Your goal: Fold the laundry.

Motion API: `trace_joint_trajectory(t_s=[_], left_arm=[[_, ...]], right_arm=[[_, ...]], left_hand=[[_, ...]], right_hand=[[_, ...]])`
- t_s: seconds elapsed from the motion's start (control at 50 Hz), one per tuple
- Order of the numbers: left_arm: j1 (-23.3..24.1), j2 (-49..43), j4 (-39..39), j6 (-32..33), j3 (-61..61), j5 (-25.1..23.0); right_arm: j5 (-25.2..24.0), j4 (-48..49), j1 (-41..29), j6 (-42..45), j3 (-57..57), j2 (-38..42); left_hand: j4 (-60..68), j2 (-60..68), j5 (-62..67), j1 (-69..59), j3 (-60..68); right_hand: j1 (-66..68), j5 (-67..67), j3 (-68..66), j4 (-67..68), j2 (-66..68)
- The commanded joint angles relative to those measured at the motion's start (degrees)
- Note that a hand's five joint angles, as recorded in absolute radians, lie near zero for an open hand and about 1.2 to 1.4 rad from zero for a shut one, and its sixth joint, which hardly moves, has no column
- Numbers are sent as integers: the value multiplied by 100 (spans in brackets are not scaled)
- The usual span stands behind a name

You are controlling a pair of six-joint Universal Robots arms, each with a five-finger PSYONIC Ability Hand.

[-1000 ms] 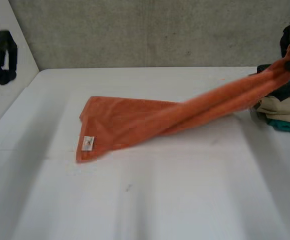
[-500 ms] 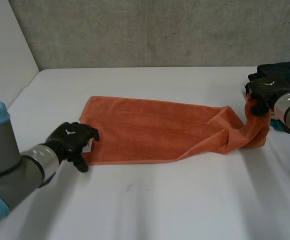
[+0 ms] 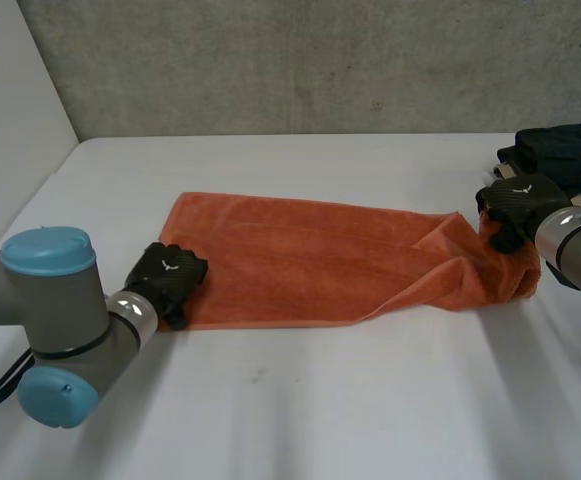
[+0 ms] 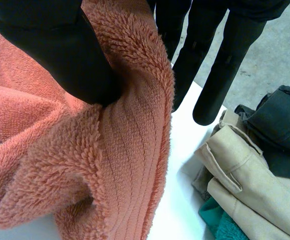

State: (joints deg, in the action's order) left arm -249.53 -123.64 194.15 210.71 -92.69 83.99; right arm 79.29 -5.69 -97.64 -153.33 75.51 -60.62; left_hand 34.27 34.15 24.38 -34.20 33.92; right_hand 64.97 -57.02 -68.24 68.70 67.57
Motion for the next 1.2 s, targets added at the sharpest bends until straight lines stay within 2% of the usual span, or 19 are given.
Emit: trace_joint_trajectory(t_s=[0.02, 0.16, 0.34, 0.6, 0.68, 0.76, 0.84, 0.9, 0.94, 1.06, 1.2], left_arm=[[-26, -257, 131, -13, 303, -41], [-26, -503, 114, 5, 550, -41], [-140, -662, 254, -13, 883, -146], [-140, -899, 290, -118, 1147, -225], [-158, -952, 263, -145, 1218, -287], [-131, -899, 114, -101, 1200, -340], [-158, -408, -184, -136, 990, -322], [-193, 172, -466, -276, 630, -339], [-219, 514, -597, -451, 350, -374], [-210, 631, -677, -532, -74, -559], [-342, 86, -361, -110, 110, -515]], right_arm=[[-37, 33, -9, -4, 25, 6], [-37, 103, -18, 13, 52, 15], [-45, 95, -45, 136, 52, 59], [-37, 103, -53, 172, 52, 129], [-37, 103, -53, 207, 43, 147], [-45, 103, -36, 216, 34, 129], [-45, 103, -27, 216, 34, 68], [-45, 103, -18, 207, 43, 15], [-63, 103, -18, 207, 43, -2], [-63, 86, -53, 207, 52, 15], [-45, 103, -132, 224, 122, 33]], left_hand=[[891, 903, 880, -898, 926], [1143, 1155, 1132, -1150, 1178], [2252, 2264, 2241, -2259, 2287], [2354, 2366, 2343, -2361, 2388], [4554, 4566, 4542, -4561, 4588], [4573, 4585, 4562, -4580, 4608], [4573, 4585, 4562, -4580, 4608], [1876, 1888, 1865, -1883, 1911], [728, 741, 717, -735, 763], [336, 348, 325, -343, 371], [437, 449, 426, -444, 472]], right_hand=[[1503, -1298, -1176, 1130, 1243], [1503, -1298, -1176, 1130, 1243], [1503, -1298, -1176, 1130, 1243], [1503, -1298, -1176, 1130, 1243], [1503, -1298, -1176, 1130, 1243], [1503, -1298, -1176, 1130, 1243], [1503, -1298, -1176, 1130, 1243], [1503, -1298, -1176, 1130, 1243], [1503, -1298, -1176, 1130, 1243], [1503, -1298, -1176, 1130, 1243], [1503, -1298, -1176, 1130, 1243]])
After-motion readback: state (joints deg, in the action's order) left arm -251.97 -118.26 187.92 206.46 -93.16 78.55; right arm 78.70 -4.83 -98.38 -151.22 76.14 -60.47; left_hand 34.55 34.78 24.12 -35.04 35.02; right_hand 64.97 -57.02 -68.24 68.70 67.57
